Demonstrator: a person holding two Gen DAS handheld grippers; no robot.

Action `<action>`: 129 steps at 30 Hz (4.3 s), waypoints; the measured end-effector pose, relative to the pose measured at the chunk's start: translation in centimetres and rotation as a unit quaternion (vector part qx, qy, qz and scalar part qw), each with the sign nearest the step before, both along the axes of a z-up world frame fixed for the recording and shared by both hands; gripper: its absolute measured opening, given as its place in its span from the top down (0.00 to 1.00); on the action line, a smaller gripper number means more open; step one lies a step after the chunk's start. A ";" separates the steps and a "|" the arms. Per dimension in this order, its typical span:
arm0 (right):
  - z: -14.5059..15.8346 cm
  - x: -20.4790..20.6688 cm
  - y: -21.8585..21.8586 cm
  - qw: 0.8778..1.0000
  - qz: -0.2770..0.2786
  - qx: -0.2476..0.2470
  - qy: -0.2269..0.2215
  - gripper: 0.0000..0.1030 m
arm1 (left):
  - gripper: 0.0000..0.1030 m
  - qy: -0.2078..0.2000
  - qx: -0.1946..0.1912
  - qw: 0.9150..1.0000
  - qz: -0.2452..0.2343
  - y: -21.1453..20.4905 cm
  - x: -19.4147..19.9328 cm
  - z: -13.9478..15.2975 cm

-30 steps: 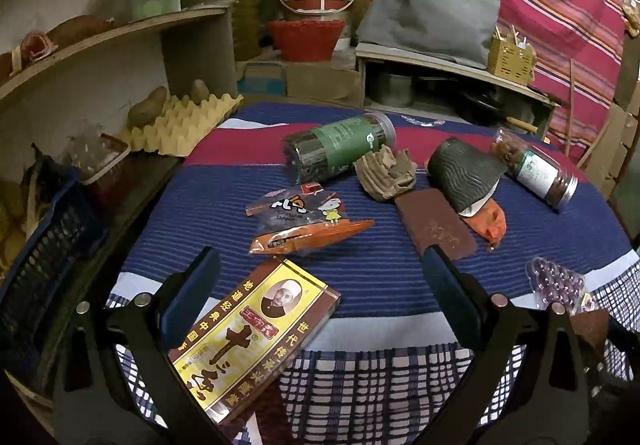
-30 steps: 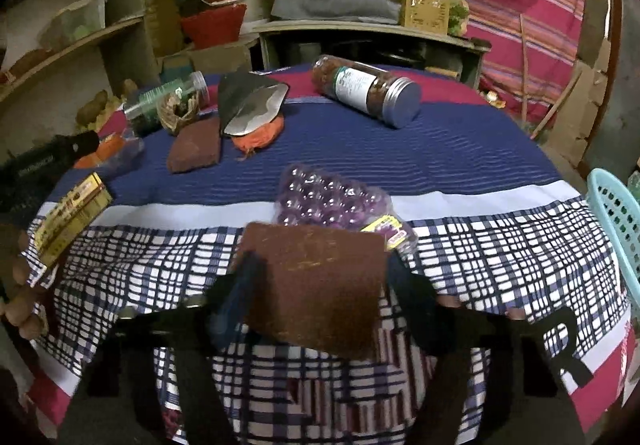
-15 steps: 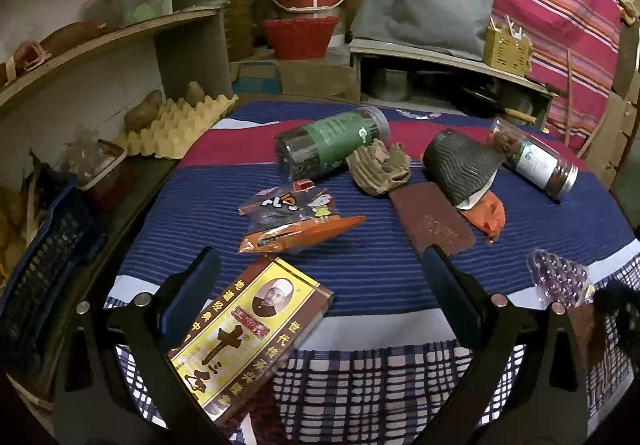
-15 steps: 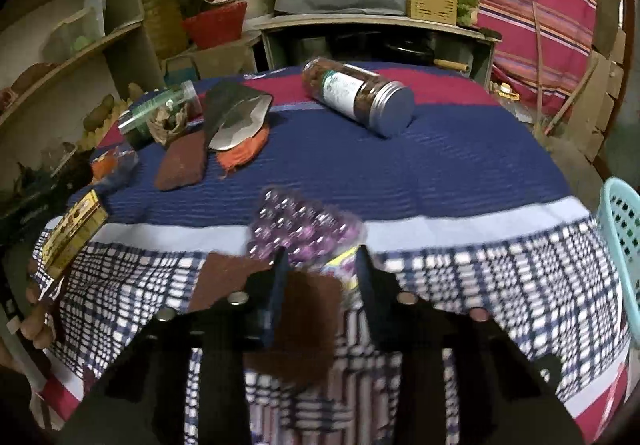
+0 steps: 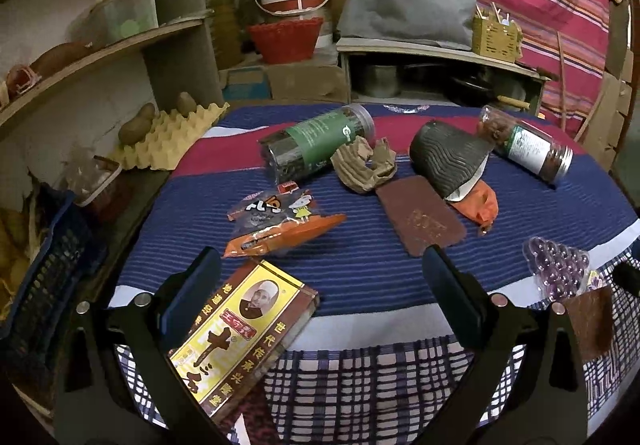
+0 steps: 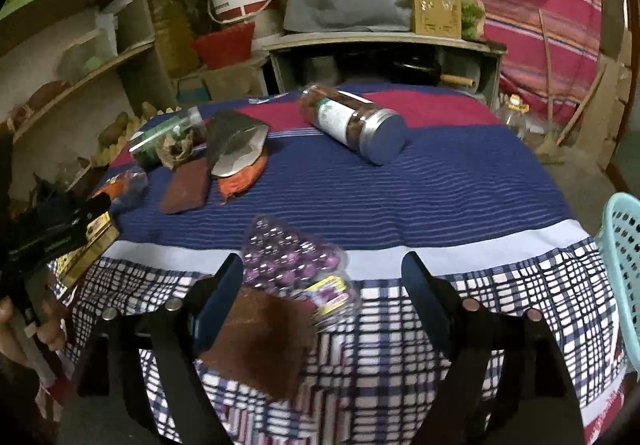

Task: Collect trash
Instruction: 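Grasp the brown scouring pad with the right tool and lift it, then close the left tool on the second brown pad while the right tool holds its pad, then carry both brown pads with both tools over the basket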

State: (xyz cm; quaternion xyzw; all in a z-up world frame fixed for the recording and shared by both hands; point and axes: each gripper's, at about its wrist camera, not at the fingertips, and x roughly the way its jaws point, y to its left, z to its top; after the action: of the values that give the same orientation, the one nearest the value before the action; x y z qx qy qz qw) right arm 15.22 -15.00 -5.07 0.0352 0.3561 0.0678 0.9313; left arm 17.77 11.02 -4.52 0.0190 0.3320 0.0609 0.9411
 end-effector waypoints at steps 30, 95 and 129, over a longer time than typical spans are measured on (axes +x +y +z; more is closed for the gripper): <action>-3.9 -1.3 5.7 0.998 -0.014 -0.027 0.063 0.17 | 0.05 0.017 0.003 1.000 0.002 -0.7 0.4 -0.7; 5.9 -4.3 -13.9 0.993 -0.091 0.035 -0.068 0.19 | 0.41 -0.066 -0.047 0.988 -0.134 -16.4 -2.3 6.7; 0.7 -11.6 -39.6 0.943 -0.325 0.001 -0.074 0.19 | 0.40 -0.038 -0.067 0.911 -0.404 -49.6 -2.8 0.7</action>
State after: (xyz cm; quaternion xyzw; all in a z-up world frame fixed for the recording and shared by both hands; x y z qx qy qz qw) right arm 3.65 -54.61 -4.33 0.1446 0.2555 -0.2359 0.9264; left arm 15.01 -38.61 -3.82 0.0864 0.2629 -0.3464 0.8964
